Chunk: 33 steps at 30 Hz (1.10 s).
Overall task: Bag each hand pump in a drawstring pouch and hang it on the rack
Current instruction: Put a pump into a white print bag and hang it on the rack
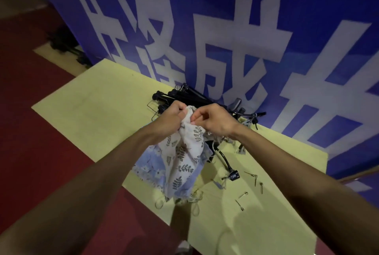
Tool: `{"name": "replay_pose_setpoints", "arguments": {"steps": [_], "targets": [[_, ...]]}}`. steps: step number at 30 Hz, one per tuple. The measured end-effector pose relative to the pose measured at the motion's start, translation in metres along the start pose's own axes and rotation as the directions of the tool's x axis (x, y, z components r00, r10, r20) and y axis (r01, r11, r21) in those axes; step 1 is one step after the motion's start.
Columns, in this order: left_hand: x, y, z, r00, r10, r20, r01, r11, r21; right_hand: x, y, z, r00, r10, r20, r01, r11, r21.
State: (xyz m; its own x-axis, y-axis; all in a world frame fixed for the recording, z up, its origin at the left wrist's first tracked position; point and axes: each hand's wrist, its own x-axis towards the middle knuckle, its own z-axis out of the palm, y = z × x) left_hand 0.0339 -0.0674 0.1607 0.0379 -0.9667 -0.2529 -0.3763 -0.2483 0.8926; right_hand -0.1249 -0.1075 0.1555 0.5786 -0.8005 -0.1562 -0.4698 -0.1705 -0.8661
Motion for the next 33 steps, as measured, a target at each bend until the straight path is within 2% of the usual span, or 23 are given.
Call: {"name": "replay_pose_setpoints", "arguments": {"steps": [3,6,8,10,12,16,20,24,28,33], "targets": [[-0.002,0.014,-0.021,0.998,0.021,-0.054,-0.021,1.000,-0.007,0.014,-0.022,-0.007,0.996,-0.048,0.073,0.063,0.973,-0.222],[0.000,0.033,-0.048,0.978,0.045,-0.206,-0.037,0.999,0.039,0.033,-0.050,-0.009,0.991,-0.076,0.114,0.111,0.933,-0.343],[0.000,0.045,-0.073,0.941,0.024,-0.337,-0.015,0.999,0.029,0.046,-0.075,-0.006,0.983,-0.103,0.149,0.151,0.922,-0.357],[0.001,0.056,-0.096,0.892,-0.002,-0.451,0.006,1.000,0.008,0.055,-0.095,-0.004,0.977,-0.115,0.181,0.166,0.939,-0.302],[0.000,0.063,-0.111,0.864,0.060,-0.499,-0.017,0.996,0.090,0.061,-0.107,-0.004,0.978,-0.137,0.157,0.174,0.951,-0.257],[0.004,0.058,-0.107,0.883,0.176,-0.435,-0.017,0.938,0.345,0.066,-0.088,-0.011,0.994,-0.067,0.085,0.073,0.995,-0.070],[0.024,0.009,-0.075,0.958,0.101,-0.268,0.046,0.870,0.492,0.061,-0.030,-0.028,0.996,0.090,-0.018,-0.092,0.992,-0.092],[0.038,-0.037,-0.036,0.983,0.093,-0.158,-0.019,0.910,0.415,0.056,0.048,-0.042,0.955,0.261,-0.142,-0.293,0.905,-0.307],[0.054,-0.053,-0.014,0.993,0.050,-0.105,-0.019,0.961,0.275,0.058,0.098,-0.049,0.912,0.358,-0.200,-0.410,0.810,-0.419],[0.080,-0.063,-0.003,0.989,0.005,-0.146,0.023,0.981,0.191,0.098,0.123,-0.045,0.935,0.254,-0.247,-0.347,0.793,-0.501]]}}
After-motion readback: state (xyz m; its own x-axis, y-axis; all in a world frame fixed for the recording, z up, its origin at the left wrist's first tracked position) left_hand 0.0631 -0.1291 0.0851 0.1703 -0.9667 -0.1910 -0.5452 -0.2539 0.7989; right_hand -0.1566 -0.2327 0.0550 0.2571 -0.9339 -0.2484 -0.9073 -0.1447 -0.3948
